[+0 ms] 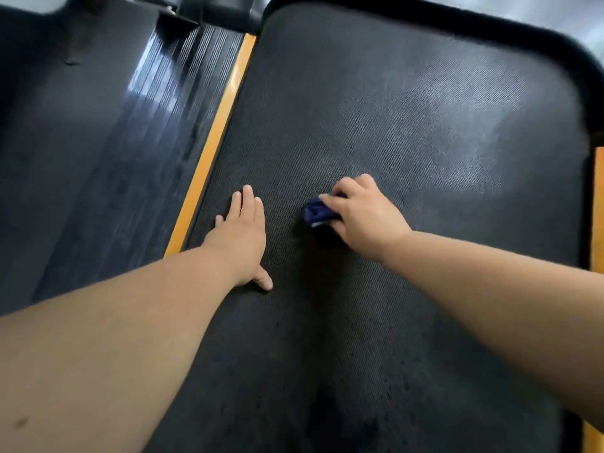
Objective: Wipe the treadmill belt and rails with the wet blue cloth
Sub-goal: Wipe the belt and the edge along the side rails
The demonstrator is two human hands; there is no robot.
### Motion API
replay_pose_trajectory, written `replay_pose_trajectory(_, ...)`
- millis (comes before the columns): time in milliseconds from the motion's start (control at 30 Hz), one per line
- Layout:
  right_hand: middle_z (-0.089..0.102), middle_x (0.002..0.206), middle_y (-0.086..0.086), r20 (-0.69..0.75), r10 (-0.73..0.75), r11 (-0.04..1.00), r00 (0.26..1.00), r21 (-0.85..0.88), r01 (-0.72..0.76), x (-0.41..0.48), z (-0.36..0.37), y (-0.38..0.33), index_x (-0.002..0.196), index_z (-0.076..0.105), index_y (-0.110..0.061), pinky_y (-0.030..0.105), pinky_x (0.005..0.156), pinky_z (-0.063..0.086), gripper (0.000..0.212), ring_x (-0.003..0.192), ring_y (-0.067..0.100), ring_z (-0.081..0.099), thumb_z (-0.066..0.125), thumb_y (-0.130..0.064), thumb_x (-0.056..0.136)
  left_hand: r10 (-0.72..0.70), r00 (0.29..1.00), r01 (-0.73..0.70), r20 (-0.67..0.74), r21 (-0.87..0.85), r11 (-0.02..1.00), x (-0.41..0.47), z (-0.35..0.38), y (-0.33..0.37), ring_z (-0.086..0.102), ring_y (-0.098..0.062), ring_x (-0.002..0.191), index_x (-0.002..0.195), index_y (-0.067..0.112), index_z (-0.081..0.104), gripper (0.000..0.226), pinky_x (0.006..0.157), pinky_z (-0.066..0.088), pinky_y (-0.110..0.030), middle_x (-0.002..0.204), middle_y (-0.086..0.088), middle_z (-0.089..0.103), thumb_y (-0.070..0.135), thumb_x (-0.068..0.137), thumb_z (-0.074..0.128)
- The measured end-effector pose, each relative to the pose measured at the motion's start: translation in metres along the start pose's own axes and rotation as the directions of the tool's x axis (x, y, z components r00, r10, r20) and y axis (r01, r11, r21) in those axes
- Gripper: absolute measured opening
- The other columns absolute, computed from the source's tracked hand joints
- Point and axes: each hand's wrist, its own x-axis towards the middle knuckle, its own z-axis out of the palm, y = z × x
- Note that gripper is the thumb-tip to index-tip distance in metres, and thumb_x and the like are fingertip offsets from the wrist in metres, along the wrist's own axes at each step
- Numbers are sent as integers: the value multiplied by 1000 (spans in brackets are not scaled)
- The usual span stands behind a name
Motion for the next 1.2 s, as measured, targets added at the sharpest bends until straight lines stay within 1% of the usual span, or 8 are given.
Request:
replay_pose_trajectory(167,49,120,11,-171,433,897,885,-17,-442,76,-16,41,119,54,-11,40,88,40,29,112,33,39,53,-22,92,1,1000,-1,14,1,1000,0,-4,-1,-18,-32,143,145,0,-19,147,115,17,-46,151,-18,-31,64,56,78)
replay_pose_trajectory(433,60,90,3,-127,-22,992,992,121,38,-13,26,-32,89,66,-14,38,60,48,28,82,30,52,76,-29,67,-20,1000,20,7,-74,997,-4,-12,2,-14,-28,145,148,6,-13,143,114,25,-47,155,-16,-23,76,55,70)
replay_pose_trajectory(700,48,119,9,-219,447,894,867,70,-443,67,-8,36,115,59,-14,41,84,40,29,110,32,40,56,-29,91,-96,995,96,4,-54,994,7,-19,28,-8,-44,142,147,16,-20,142,107,32,-52,152,-31,-15,73,56,72)
replay_pose_trajectory(767,50,114,9,-223,373,927,901,59,-369,50,-4,18,110,60,-12,41,82,43,27,105,33,42,58,-25,86,-113,994,112,-3,-64,992,9,-16,30,-9,-45,142,147,15,-20,142,107,31,-53,151,-32,-17,70,56,74)
replay_pose_trajectory(867,58,98,8,-147,64,993,987,111,-48,-3,18,-20,99,66,-11,42,69,48,31,90,34,49,68,-25,72,-135,991,135,1,-101,986,13,-14,31,-13,-44,141,147,16,-21,144,107,30,-54,149,-32,-21,67,55,77)
replay_pose_trajectory(967,60,94,5,-108,-67,995,992,69,75,-2,18,0,100,68,-16,40,66,46,32,86,32,52,67,-34,73,-142,990,141,-2,-105,984,14,-13,31,-13,-44,141,147,16,-21,143,106,31,-54,149,-33,-20,67,56,77)
replay_pose_trajectory(1133,50,119,11,-207,363,927,908,-15,-374,74,-14,66,122,57,-18,43,87,40,35,111,35,40,56,-32,90,-122,993,122,1,-85,989,13,-15,30,-11,-45,141,147,16,-22,141,108,33,-54,150,-32,-20,68,58,74)
replay_pose_trajectory(1200,48,119,12,-208,390,915,897,-27,-404,72,-15,56,119,56,-15,42,84,39,34,110,36,40,54,-29,89,-127,992,127,4,-92,988,12,-15,31,-12,-45,141,147,16,-22,141,108,33,-54,150,-31,-21,67,59,75)
